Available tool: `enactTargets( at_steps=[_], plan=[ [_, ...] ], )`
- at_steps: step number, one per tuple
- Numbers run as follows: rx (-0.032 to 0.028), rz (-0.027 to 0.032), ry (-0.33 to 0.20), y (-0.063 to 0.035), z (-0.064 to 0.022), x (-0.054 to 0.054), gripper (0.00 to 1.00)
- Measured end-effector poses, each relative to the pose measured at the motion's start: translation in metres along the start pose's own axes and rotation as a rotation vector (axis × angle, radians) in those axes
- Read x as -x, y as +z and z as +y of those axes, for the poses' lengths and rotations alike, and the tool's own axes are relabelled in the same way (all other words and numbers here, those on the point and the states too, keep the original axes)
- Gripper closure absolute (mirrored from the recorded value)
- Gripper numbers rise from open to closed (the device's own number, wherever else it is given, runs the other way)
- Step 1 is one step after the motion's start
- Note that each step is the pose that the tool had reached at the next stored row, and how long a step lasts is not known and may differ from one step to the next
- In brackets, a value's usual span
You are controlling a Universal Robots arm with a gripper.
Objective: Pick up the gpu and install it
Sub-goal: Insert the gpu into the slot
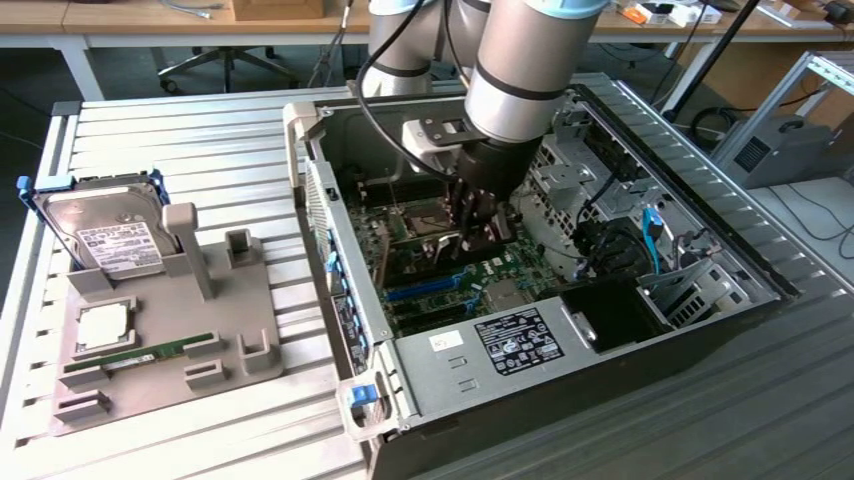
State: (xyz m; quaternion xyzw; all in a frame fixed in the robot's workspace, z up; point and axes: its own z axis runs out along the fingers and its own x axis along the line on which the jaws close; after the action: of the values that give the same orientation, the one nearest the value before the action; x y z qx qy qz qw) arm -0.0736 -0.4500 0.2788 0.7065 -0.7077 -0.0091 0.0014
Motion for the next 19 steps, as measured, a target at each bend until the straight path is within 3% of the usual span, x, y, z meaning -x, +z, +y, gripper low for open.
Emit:
enactTargets(
  at_steps=[13, 19],
  plan=[
    [-0.0001, 0.0000, 0.000, -0.0001, 0.0007, -0.0066, 0.73],
    [0.0000, 0.0000, 0.000, 0.0001, 0.0096, -0.0066, 0.73]
  ],
)
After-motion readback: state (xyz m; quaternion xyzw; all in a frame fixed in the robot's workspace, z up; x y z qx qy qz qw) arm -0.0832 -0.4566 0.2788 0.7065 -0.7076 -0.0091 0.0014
